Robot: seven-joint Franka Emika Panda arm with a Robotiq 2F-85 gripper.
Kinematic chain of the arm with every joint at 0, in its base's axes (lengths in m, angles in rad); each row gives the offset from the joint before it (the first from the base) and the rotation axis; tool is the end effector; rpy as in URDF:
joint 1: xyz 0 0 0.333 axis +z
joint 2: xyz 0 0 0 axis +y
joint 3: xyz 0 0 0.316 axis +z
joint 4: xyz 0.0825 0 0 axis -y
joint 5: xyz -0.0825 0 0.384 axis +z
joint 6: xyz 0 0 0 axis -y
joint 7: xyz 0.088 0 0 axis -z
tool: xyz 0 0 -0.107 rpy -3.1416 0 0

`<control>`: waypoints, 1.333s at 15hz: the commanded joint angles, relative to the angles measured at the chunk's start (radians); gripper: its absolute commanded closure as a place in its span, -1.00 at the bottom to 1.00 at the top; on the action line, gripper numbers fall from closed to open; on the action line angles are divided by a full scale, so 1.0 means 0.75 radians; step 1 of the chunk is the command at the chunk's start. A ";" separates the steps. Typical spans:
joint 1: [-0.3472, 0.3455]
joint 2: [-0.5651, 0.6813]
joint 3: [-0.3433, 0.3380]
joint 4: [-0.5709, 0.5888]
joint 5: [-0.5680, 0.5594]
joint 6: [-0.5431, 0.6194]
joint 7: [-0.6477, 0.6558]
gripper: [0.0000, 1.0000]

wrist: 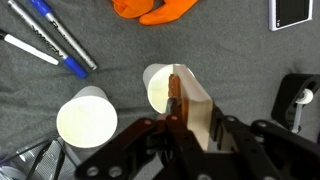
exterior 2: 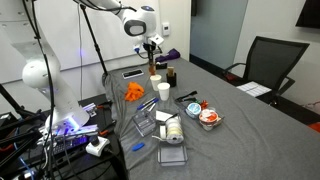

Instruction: Move the wooden block object from one white cup into the other white cup

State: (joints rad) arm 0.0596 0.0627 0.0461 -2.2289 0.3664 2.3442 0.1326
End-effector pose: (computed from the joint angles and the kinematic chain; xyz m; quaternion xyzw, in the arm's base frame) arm 0.5357 0.0622 0.3503 -0.9810 0.1371 -0.0095 0.1372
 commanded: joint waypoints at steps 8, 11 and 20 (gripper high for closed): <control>0.042 0.181 0.002 0.108 -0.201 0.113 0.303 0.86; 0.044 0.209 0.000 0.122 -0.229 0.114 0.335 0.86; 0.039 0.255 -0.001 0.115 -0.221 0.138 0.320 0.86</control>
State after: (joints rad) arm 0.0857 0.2335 0.0531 -2.1527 0.2092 2.4319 0.3710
